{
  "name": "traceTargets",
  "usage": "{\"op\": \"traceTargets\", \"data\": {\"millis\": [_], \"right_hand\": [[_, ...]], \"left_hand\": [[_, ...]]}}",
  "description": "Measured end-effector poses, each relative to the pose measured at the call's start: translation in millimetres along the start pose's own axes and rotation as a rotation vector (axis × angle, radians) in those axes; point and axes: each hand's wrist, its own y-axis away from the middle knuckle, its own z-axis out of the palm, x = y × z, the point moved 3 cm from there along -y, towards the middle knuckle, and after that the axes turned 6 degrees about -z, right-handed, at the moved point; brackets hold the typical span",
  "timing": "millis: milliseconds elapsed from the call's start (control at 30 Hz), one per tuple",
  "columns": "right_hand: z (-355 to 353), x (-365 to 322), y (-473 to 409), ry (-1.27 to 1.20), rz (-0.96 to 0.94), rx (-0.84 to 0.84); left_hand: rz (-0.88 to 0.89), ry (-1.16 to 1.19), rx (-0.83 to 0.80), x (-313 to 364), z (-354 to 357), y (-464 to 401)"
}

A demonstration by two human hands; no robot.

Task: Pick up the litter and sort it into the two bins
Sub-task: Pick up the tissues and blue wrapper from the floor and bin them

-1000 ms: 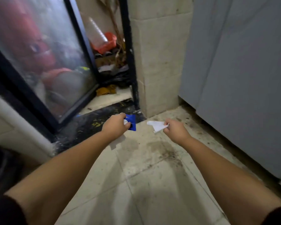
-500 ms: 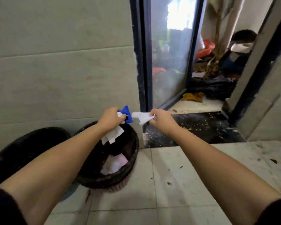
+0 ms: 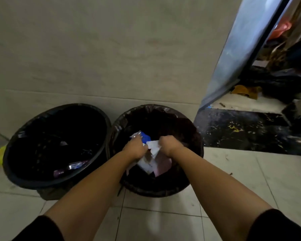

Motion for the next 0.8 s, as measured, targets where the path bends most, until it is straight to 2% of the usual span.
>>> {"op": "traceTargets", "data": {"millis": [133,267,433,567,667,800], "right_hand": [[8,-1,-1,0.051,0.1,-0.147],[-6,7,6,0.076,0.039,-0.097],[-56,7,24,0.098,-0.084,-0.044],[-95,9,58,0.111,-0.153,-0.014],[-128,13,101,0.087,-0.15,-0.021],[-186,22,172,0.087,-0.094,-0.025]], "left_hand": [[-0.065,-0.128,-0.103,-9,3,-2],[-0.047,-0.158,-0.083,2,-13,0],[0.032,-0.242,0.09,37,-53,15],[0.08,-0.217,0.212,75,-81,46],[0.064,-0.211,0.187,107,-99,89],[0.044,-0.261,0.067,157,-131,155]]}}
